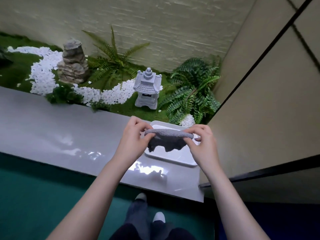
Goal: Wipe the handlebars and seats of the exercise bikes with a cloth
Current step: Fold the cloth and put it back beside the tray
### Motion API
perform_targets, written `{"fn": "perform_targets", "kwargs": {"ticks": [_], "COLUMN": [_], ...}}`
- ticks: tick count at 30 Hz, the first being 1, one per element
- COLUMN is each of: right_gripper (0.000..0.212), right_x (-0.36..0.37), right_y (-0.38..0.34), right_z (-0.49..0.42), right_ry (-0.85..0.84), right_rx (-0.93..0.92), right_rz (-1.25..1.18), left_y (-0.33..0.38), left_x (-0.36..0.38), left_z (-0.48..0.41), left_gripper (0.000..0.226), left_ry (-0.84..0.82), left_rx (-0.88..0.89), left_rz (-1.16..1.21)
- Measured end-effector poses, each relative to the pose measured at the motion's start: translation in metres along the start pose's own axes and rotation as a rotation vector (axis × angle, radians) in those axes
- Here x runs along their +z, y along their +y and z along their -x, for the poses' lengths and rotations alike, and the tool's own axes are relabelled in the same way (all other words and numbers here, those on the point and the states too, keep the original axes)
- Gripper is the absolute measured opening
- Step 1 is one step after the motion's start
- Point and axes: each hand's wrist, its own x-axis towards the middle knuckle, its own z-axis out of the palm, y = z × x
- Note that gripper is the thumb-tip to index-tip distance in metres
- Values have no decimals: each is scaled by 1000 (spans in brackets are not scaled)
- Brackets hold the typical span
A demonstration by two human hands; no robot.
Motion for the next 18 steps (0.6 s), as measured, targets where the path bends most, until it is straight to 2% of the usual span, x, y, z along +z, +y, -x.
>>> {"fn": "perform_targets", "kwargs": {"ticks": [3, 6, 9, 12, 15, 18], "right_gripper": [24, 14, 12, 14, 20, 17], "right_x": [2, 5, 17, 39, 60, 74], "right_y": [0, 1, 8, 16, 24, 39], "right_z": [-15, -28, -37, -47, -57, -67], "right_ry": [-20, -113, -116, -31, 94, 157], "right_rx": [49, 77, 126, 186, 254, 339], "right_rz": [-158, -361, -476, -487, -467, -412], "left_y": [-7, -13, -22, -30, -42, -54], "left_x": [-6, -12, -5, 17, 47, 72], "left_z": [-24, -48, -70, -85, -92, -98], "left_gripper": [11, 6, 11, 13, 14, 15], "left_ry": [-162, -342, -386, -358, -275, -227], "left_rx": [25, -18, -52, -152, -198, -261], "left_rz": [178, 493, 681, 683, 560, 489]}}
